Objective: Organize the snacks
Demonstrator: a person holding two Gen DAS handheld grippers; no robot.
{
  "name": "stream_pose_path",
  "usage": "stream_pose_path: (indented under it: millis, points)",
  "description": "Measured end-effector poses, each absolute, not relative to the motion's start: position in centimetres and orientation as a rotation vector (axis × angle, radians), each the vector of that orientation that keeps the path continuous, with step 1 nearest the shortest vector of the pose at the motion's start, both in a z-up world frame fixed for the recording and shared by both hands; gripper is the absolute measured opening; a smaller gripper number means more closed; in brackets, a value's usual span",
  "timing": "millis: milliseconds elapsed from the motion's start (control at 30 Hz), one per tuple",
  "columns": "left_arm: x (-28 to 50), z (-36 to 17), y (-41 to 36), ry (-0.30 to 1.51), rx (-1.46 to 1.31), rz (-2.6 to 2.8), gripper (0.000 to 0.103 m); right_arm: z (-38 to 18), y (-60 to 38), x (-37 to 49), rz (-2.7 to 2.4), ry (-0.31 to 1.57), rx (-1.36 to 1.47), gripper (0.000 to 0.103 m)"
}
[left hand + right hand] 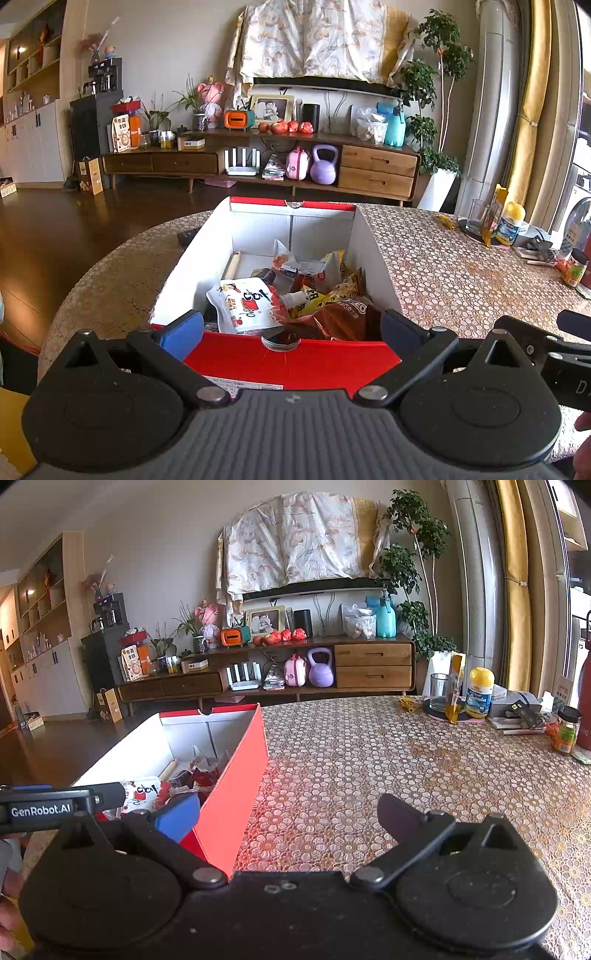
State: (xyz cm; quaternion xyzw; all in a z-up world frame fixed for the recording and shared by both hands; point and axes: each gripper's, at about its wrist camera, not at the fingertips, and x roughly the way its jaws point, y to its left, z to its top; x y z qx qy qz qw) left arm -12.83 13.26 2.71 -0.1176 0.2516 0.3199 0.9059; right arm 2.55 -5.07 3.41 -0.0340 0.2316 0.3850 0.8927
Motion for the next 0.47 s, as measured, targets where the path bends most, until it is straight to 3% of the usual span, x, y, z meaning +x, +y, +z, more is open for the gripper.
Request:
stream_pose_path:
  millis: [467]
  points:
    - [-12.97, 2.84, 13.07, 0.516, -0.238, 0.652, 0.103, 3.29, -5.40, 2.55, 0.792, 0.483, -0.066, 0.103]
